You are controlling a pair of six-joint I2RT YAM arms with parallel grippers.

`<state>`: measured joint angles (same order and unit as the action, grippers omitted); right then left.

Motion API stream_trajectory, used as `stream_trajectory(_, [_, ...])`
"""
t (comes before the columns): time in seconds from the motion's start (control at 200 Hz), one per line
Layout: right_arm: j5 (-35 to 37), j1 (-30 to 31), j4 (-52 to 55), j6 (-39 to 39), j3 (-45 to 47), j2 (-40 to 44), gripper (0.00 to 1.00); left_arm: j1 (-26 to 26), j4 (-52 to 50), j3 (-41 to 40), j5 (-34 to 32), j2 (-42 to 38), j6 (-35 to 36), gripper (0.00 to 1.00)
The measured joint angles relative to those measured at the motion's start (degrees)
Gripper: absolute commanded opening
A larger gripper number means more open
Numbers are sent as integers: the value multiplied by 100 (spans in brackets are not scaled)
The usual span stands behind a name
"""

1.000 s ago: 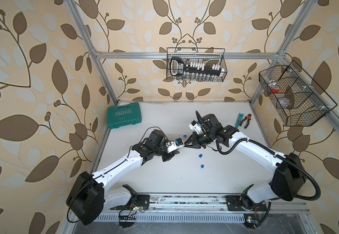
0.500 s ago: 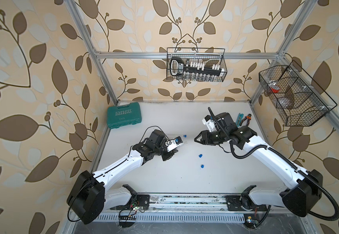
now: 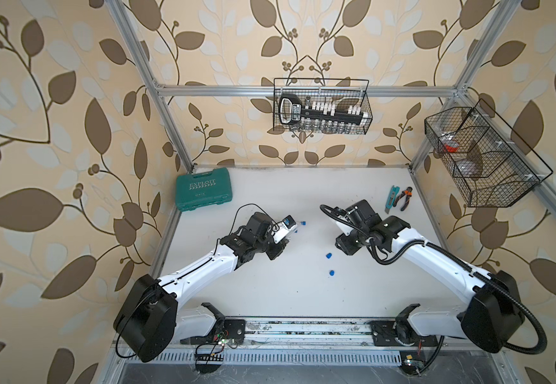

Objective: Insert stoppers into test tubes
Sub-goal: Pick up the stopper from the center of the board.

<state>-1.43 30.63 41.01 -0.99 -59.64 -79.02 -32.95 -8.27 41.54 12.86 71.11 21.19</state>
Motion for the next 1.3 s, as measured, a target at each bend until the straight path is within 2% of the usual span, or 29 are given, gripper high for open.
stream_trajectory(0.175, [42,173,50,-2124,-291,-640,52,2,125,-149,-149,0,-240,0])
stream_trajectory(0.36, [105,601,-267,-4323,57,-688,53,2,146,-175,-168,-26,-404,0])
stream_trajectory(0.555, [210,660,-457,-5908,170,-979,56,2,157,-258,-225,-210,-426,0])
stream_trajectory(0.685, [282,719,-387,-6411,76,-1375,55,2,166,-271,-273,-278,-380,0])
stream_trajectory(0.83, [332,723,-302,-6669,-35,-1725,49,2,168,-330,-291,-289,-343,0])
stream_trajectory(1.095, [407,723,-271,-6738,-245,-2020,39,2,188,-356,-295,-358,-321,0])
stream_trajectory(1.145, [407,723,-282,-6736,-264,-2074,34,2,229,-374,-295,-387,-315,0])
stream_trajectory(1.299, [404,723,-284,-6743,-269,-2227,32,2,254,-428,-299,-404,-304,0])
